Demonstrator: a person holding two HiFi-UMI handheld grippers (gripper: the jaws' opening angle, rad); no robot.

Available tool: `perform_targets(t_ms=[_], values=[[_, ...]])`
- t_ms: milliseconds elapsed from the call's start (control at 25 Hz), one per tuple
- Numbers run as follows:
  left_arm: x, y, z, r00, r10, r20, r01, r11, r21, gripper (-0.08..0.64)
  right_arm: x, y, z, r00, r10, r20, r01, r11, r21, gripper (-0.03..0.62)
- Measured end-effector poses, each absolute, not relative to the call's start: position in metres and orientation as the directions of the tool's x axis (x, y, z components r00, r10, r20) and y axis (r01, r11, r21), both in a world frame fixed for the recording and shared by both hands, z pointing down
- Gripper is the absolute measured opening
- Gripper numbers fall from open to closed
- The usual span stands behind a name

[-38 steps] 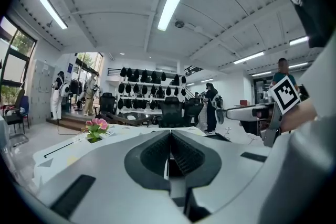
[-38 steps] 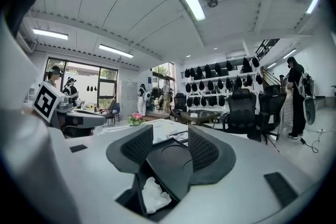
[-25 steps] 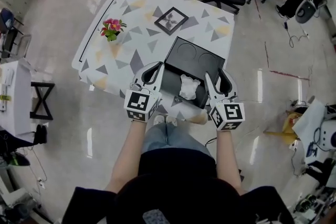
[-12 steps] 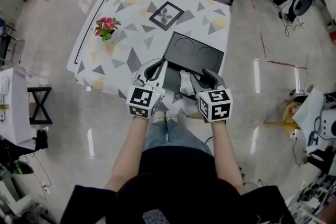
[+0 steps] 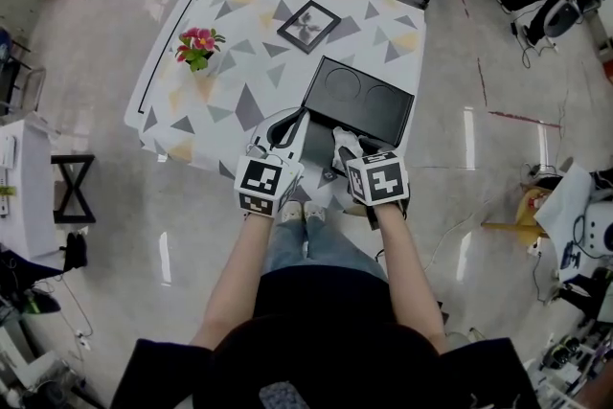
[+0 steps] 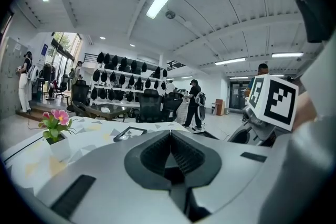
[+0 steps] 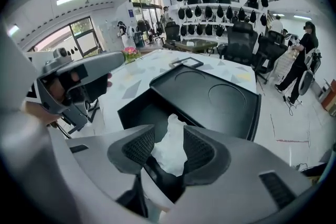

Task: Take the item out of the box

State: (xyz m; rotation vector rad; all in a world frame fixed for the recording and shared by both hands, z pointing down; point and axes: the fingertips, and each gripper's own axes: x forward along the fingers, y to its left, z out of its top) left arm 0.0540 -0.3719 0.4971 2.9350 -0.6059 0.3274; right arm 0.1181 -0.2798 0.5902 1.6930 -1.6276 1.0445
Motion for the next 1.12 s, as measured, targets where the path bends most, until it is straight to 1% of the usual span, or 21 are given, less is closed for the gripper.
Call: perform_targets(t_ms=[160,320,600,720,920,1120], values=[[0.053,-0.374,0.499,0.896,-0.375,0.238,-0.403,-0.911,0.081,0.020,0.118,-0.283,0.602,-0.026,-0.468,0.883,-0.991,-0.103,-0.084,0.156],[0.053,-0.377,0.502,0.894,-0.374,0.245,-0.404,-0.911,0.084,0.020,0.121,-0.287,0.617,0.004,-0.407,0.914,-0.993,-0.108,-0.044,0.089],[0.049,-0.383,0.507,0.892,-0.377,0.251,-0.409,-0.908,0.092,0.020,0.119,-0.287,0.643,-0.026,-0.326,0.945,-0.995,-0.085,-0.057,0.095],[0.047,-0.385,0.508,0.889,-0.382,0.251,-0.415,-0.905,0.095,0.020,0.121,-0.284,0.648,-0.015,-0.277,0.961,-0.996,-0.085,-0.040,0.098],[0.048,-0.383,0.508,0.890,-0.378,0.253,-0.412,-0.906,0.095,0.020,0.118,-0.288,0.654,-0.040,-0.269,0.962,-0.994,-0.084,-0.065,0.095],[0.047,-0.382,0.508,0.891,-0.379,0.252,-0.412,-0.906,0.094,0.020,0.119,-0.287,0.654,-0.048,-0.281,0.959,-0.991,-0.105,-0.081,0.049]])
